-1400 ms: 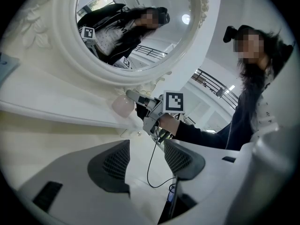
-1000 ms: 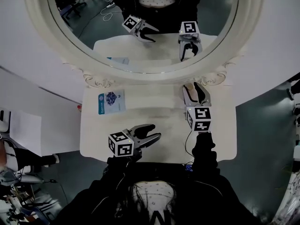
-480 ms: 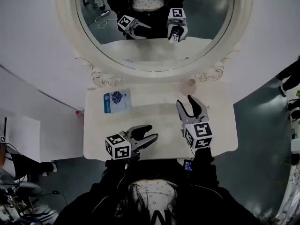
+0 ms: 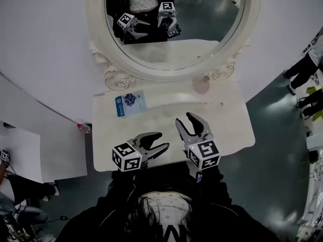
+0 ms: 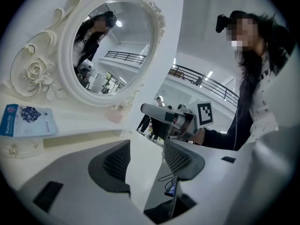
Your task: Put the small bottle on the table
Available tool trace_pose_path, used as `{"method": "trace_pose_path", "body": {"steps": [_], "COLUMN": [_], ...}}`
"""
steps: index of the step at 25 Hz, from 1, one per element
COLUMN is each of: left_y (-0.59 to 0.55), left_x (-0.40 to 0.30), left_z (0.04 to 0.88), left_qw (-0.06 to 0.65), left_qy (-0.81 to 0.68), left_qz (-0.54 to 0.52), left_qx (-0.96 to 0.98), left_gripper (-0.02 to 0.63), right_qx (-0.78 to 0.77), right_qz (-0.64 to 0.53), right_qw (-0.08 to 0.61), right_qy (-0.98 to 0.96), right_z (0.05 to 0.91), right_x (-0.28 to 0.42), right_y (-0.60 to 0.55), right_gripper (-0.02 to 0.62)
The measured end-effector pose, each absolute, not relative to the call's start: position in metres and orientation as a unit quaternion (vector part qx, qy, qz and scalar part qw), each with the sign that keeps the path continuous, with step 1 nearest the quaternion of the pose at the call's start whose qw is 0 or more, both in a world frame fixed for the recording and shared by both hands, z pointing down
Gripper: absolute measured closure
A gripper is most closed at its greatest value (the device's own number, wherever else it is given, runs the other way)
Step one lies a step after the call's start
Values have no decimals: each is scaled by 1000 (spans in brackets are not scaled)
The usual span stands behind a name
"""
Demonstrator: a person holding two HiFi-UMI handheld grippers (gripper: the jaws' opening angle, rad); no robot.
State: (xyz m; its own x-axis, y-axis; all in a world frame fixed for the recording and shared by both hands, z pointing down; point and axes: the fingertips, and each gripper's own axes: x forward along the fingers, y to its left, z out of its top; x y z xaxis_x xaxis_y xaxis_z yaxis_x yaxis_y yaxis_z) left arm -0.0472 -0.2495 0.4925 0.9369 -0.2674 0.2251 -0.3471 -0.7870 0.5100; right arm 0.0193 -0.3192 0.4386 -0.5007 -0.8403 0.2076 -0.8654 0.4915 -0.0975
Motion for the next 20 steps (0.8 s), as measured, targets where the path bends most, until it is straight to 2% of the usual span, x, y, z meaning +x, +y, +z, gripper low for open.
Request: {"method": "trace_pose_path", "body": {"steps": [6, 13, 20], "left_y": [-221, -207, -192], "left_x": [-63, -78, -76], "left_z": [494, 489, 483], "left_qw": [256, 256, 248], "left_qy": [-138, -142, -153], "left_qz": [91, 74, 63], "left_qx": [953, 953, 955], "left_gripper": [382, 386, 394], "right_qx": [503, 498, 498], "right_qz": [110, 106, 107], "right_qw": [53, 72, 67], "right_qy": [-855, -857, -858], "right_z": [435, 437, 436], "right_x": [-8, -25, -22], "right_y": [-277, -247, -226], "right_gripper": [411, 413, 451]}}
